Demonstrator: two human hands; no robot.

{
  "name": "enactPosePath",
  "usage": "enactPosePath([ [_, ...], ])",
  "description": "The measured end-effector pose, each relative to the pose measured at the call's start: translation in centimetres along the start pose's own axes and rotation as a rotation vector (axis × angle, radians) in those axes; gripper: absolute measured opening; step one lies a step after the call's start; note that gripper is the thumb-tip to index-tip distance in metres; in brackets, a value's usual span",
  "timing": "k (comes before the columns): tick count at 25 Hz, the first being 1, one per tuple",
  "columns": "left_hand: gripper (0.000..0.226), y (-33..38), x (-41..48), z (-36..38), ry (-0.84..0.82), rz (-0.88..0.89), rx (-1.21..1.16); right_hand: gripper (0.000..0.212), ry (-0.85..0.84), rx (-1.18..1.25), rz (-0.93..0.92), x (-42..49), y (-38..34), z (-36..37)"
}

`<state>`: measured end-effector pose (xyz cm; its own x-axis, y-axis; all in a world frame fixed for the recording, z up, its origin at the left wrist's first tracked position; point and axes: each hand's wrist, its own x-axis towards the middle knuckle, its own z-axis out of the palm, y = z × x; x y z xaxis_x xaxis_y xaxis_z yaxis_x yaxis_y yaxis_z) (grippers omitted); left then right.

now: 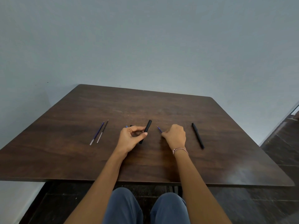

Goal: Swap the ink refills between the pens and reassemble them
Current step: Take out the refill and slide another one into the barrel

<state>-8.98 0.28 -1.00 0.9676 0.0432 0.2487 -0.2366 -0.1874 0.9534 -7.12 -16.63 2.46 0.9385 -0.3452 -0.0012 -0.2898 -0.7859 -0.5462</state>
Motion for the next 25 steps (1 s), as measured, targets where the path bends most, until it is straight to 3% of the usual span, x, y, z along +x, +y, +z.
enactPosePath([
  [3,0.026,0.0,0.0,0.0,-0.004,-0.004,0.006,0.023,-0.07,0.278,-0.002,0.8,0.8,0.3],
  [7,0.025,0.1,0.0,0.1,-0.019,-0.007,0.01,0.013,-0.035,0.904,0.073,0.4,1.6,0.8],
  [12,0.023,0.4,-0.2,0.3,-0.047,0.051,0.051,0.012,-0.05,1.394,0.078,-0.3,2.3,1.3],
  [17,0.027,0.2,-0.1,0.3,-0.093,0.058,0.096,0.012,-0.015,1.668,0.058,-0.9,2.5,0.8],
  [25,0.033,-0.1,-0.1,0.3,-0.145,0.075,0.133,0.013,0.083,1.771,-0.028,-1.2,2.5,0.4],
])
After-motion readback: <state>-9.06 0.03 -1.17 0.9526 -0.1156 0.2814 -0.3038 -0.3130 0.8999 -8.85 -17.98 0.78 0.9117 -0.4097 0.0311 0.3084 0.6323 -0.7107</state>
